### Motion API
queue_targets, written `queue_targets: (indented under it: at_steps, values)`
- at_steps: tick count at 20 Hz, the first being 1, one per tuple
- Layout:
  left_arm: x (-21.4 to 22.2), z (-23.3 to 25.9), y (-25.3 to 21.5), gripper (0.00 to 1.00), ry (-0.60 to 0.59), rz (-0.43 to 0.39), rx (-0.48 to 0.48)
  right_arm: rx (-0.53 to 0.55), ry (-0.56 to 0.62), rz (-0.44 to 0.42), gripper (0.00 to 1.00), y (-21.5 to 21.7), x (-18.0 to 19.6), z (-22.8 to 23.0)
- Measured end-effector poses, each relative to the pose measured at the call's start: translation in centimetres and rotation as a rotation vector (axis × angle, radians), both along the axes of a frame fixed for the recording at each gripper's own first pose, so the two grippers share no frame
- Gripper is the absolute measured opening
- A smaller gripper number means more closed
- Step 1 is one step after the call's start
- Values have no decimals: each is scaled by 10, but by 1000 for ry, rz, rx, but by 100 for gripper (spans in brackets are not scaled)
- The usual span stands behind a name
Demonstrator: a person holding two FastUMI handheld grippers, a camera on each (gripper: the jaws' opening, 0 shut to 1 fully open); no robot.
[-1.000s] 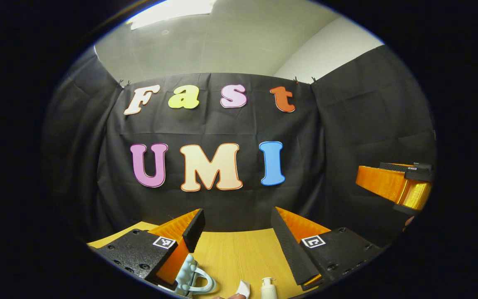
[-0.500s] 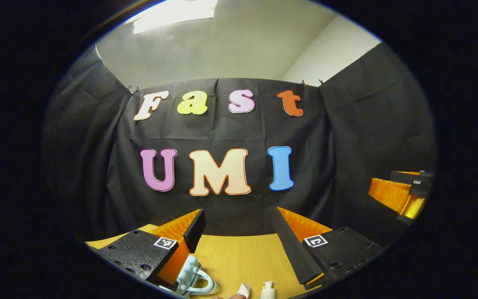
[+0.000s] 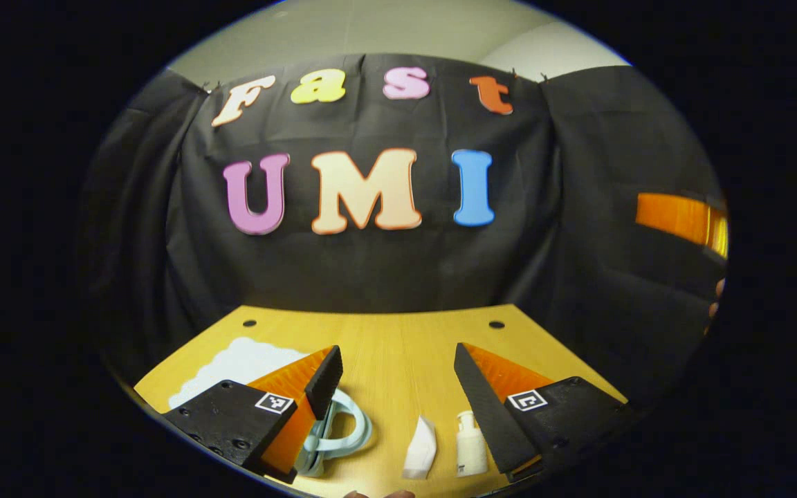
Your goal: First open the suitcase, pack the skin care products into it, and then close the suitcase.
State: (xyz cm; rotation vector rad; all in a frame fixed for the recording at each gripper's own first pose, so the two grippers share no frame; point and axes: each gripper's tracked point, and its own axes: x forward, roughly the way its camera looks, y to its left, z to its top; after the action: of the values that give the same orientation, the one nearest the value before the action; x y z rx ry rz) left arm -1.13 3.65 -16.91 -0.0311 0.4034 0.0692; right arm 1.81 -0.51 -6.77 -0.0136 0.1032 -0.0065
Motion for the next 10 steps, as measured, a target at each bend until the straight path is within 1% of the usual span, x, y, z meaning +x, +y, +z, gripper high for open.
queue_targets:
  at_steps: [2, 4, 10]
  values:
    - [-2, -32, 11, 96, 86, 14, 12, -30, 33, 0, 99, 5, 2, -12]
    - [-5, -62, 18, 96, 160, 12, 23, -50, 64, -3, 98, 9, 3, -21]
    - [2, -126, 23, 97, 316, -16, 34, -64, 116, -56, 98, 2, 5, -35]
